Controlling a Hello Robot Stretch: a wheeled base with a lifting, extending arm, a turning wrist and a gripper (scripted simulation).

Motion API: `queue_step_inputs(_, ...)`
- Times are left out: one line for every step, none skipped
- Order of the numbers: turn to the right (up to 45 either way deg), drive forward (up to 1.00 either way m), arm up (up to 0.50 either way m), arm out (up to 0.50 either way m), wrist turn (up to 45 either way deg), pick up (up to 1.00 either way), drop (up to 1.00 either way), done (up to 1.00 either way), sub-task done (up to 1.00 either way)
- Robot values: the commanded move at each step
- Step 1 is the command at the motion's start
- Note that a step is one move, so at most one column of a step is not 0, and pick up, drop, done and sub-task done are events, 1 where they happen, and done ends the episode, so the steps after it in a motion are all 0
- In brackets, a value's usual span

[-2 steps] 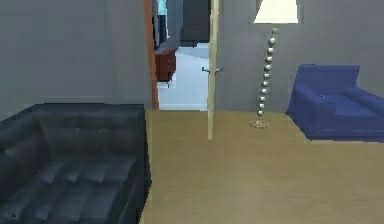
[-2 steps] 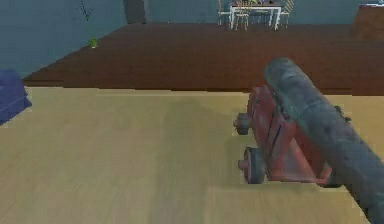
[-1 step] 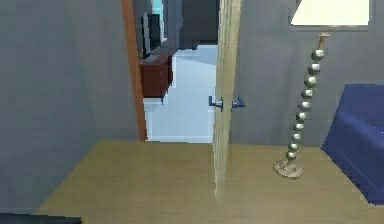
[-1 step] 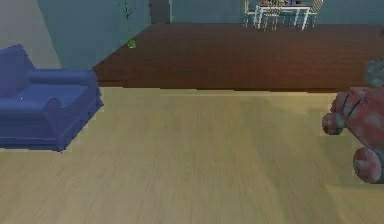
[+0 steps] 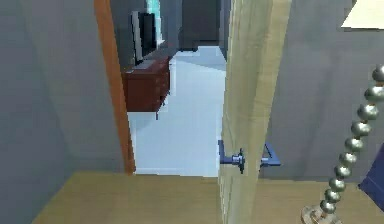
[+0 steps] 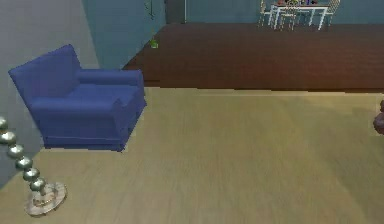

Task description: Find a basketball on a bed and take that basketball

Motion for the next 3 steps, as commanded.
queue_step_inputs(-30.0,0.0,0.0,0.0,0.0,0.0,0.0,0.0,0.0)
queue_step_inputs(0.0,0.5,0.0,0.0,0.0,0.0,0.0,0.0,0.0)
queue_step_inputs(30.0,0.0,0.0,0.0,0.0,0.0,0.0,0.0,0.0)
